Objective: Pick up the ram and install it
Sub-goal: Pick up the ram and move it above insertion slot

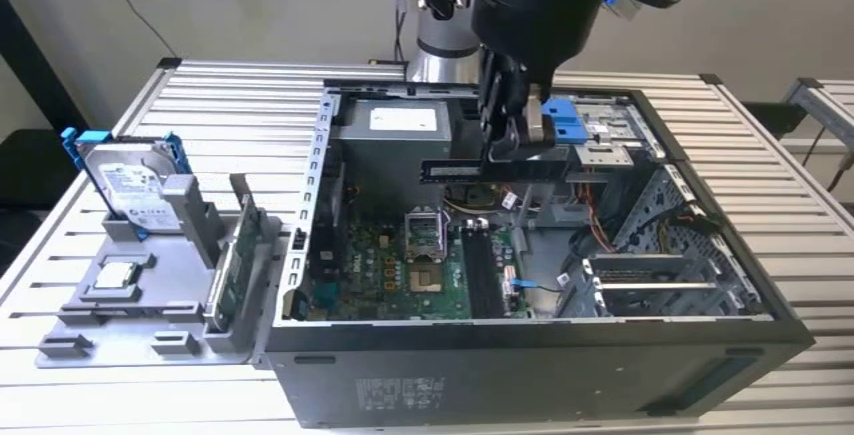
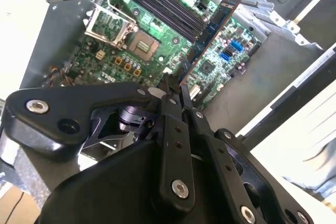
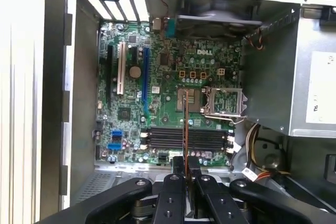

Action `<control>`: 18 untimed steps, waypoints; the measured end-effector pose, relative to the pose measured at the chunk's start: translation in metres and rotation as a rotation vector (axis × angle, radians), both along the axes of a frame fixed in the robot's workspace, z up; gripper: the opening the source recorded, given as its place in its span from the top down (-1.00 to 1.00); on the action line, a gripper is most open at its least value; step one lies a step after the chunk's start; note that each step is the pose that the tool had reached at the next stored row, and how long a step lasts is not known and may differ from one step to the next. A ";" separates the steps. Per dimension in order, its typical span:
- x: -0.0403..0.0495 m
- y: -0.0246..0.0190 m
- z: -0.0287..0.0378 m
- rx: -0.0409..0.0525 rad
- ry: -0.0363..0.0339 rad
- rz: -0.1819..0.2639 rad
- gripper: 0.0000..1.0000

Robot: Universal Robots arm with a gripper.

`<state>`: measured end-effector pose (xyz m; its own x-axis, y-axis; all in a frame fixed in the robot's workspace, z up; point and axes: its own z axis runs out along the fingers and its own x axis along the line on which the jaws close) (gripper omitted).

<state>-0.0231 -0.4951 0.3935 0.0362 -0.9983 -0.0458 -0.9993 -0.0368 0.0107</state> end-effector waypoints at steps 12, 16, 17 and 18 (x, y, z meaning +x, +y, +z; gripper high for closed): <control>0.0026 0.0155 -0.0023 0.0221 -0.0160 -0.002 0.72; 0.0049 0.0171 -0.0034 0.0260 -0.0179 -0.011 0.72; 0.0054 0.0177 -0.0037 0.0260 -0.0179 -0.015 0.72; 0.0058 0.0184 -0.0041 0.0261 -0.0179 -0.018 0.72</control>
